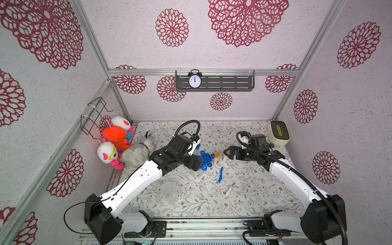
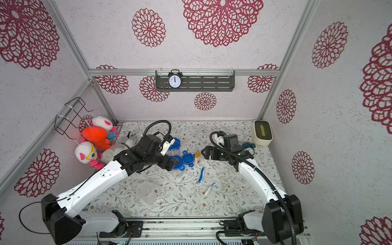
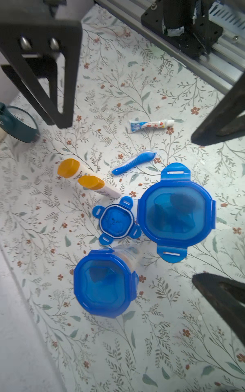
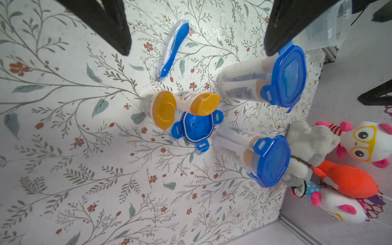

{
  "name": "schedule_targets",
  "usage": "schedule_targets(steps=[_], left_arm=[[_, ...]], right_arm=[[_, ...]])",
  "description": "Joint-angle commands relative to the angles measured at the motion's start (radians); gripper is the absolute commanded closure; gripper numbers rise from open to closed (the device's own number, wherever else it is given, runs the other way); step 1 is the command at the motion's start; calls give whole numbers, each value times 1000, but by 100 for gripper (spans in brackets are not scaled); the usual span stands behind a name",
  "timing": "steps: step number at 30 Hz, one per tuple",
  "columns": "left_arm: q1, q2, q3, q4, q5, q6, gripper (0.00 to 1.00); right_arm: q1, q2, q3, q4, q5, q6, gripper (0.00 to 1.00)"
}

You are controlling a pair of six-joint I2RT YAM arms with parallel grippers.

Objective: Pack away toiletry kits
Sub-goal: Close the fastener on the container.

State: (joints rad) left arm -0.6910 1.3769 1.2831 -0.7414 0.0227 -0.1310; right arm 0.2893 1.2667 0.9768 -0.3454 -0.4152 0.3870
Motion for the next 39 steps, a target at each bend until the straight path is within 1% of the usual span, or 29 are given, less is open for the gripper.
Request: schedule_targets(steps=[1,5,10,17,23,29,33,39], left_arm=[[-5,54,88,-185,9,53,2],[-5,120,154,-241,57,62,2],[-7,203,206,-283,78,55,2],[-14,268,223,-275,35,83,2],[-29,329,248,-308,-32,82,2],[-31,340,236,-272,-47,59,2],[-35,354,233,-259,-31,48,2],[-53,376,216,-251,-39,38,2]], right_arm=[[-50,-62,6,78,-140,-3,1],[-93,-76,-8,94,-183,-5,1],[-106,-90,-21,101,-203,-4,1],[-109,-94,-26,115,-222,7,1],[-111,-96,-28,114,-231,11,1],[-114,-99,-33,115,-240,13,1],[-119,-104,-37,114,-249,10,1],[-132,-110,-49,114,-258,10,1]])
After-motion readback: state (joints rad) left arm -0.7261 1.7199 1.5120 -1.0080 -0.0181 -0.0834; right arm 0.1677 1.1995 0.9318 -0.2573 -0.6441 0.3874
